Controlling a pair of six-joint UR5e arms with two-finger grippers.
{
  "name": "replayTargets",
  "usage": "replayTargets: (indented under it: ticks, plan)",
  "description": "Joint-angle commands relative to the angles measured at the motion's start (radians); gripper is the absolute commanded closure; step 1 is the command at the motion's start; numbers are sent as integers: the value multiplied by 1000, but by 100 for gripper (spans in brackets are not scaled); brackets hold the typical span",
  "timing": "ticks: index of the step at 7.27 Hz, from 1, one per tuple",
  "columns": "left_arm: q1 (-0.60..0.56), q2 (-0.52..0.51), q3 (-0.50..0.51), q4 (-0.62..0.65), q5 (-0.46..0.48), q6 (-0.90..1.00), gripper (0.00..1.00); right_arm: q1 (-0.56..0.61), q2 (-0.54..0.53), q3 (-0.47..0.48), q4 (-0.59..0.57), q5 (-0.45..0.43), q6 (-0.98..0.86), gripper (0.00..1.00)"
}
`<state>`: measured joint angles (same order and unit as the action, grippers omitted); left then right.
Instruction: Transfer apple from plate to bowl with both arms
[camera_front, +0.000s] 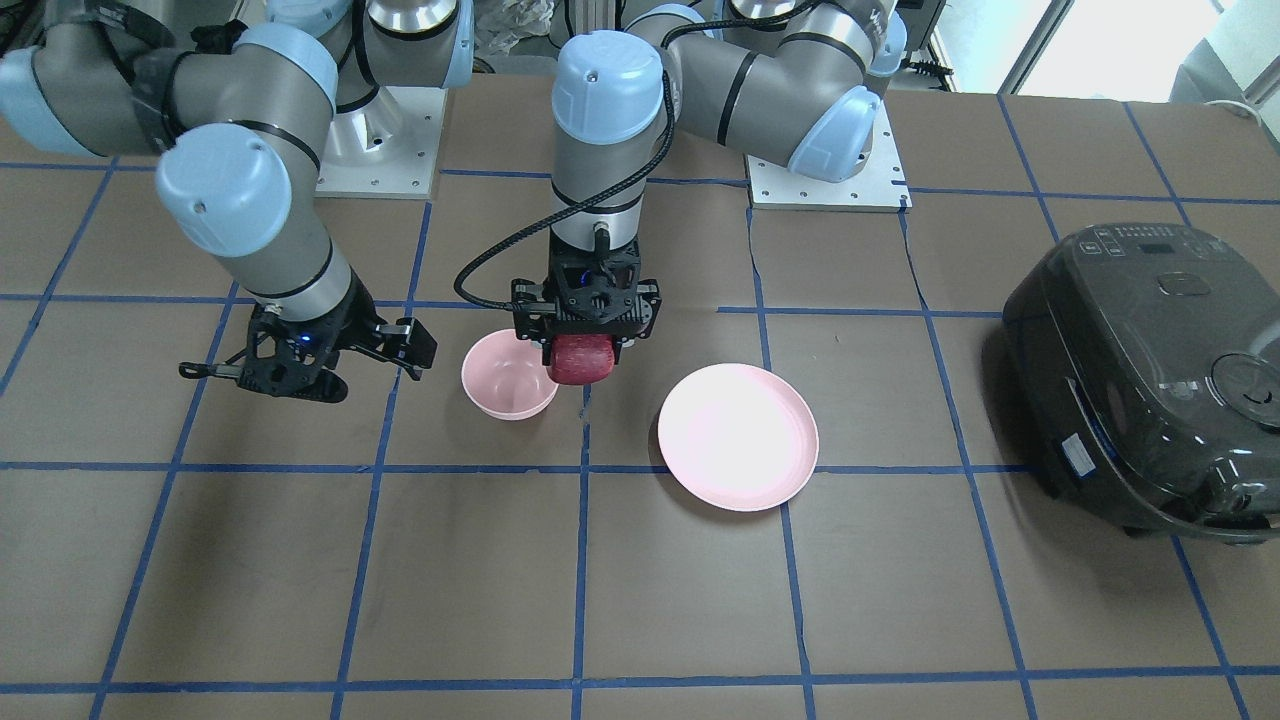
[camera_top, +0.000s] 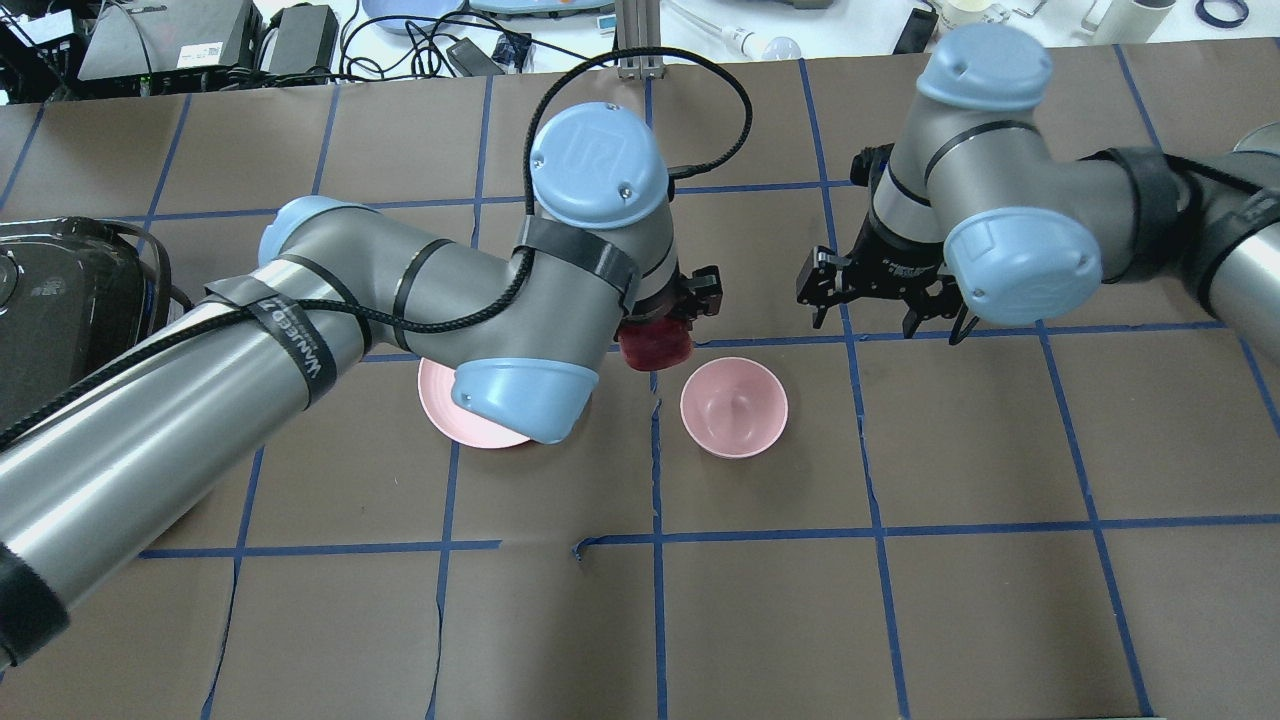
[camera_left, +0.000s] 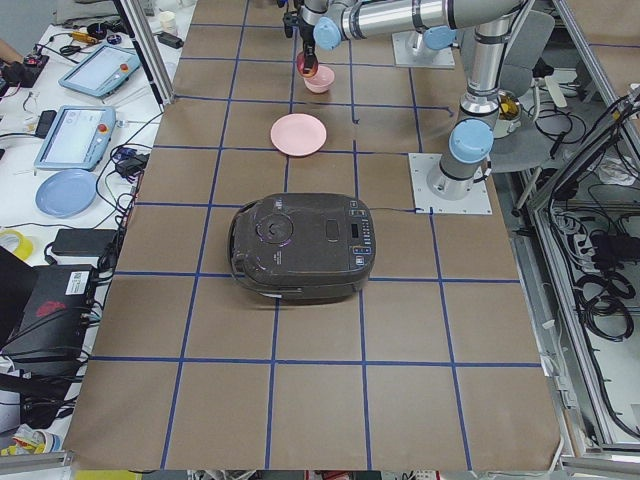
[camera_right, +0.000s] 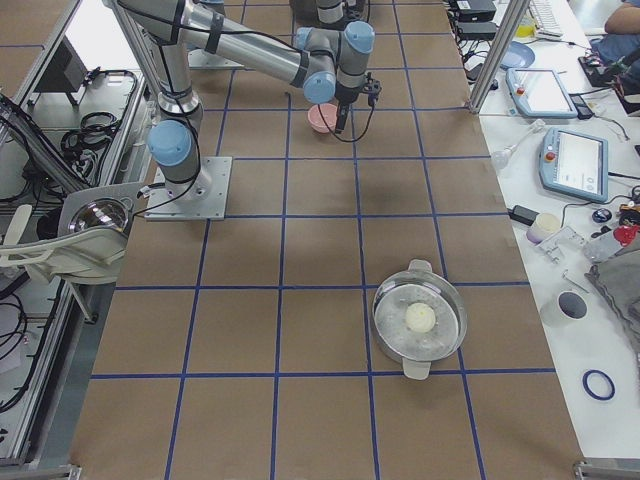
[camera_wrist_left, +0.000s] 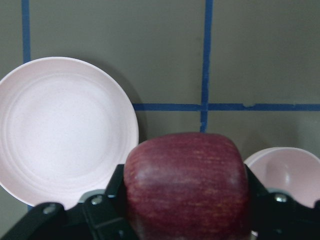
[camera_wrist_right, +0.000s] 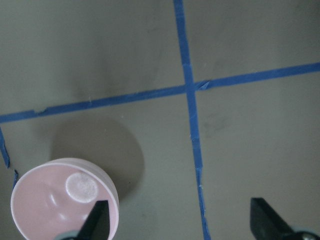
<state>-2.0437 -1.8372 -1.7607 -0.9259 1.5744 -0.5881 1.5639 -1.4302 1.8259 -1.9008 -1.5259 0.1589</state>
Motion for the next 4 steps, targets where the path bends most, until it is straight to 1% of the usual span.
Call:
replayTargets:
  ticks: [1, 2, 3, 4]
  plan:
    - [-84, -49, 3, 25, 2, -91, 93, -80, -52, -40, 52, -29, -25, 0]
    - [-102, -74, 1, 28, 47, -94, 93, -96, -53, -72, 103, -36, -68, 0]
    - [-110, -109, 3, 41, 53, -94, 93, -94, -79, -127, 126, -36, -64, 0]
    - [-110, -123, 10, 50, 52, -90, 92, -91, -93, -161, 137, -27, -55, 0]
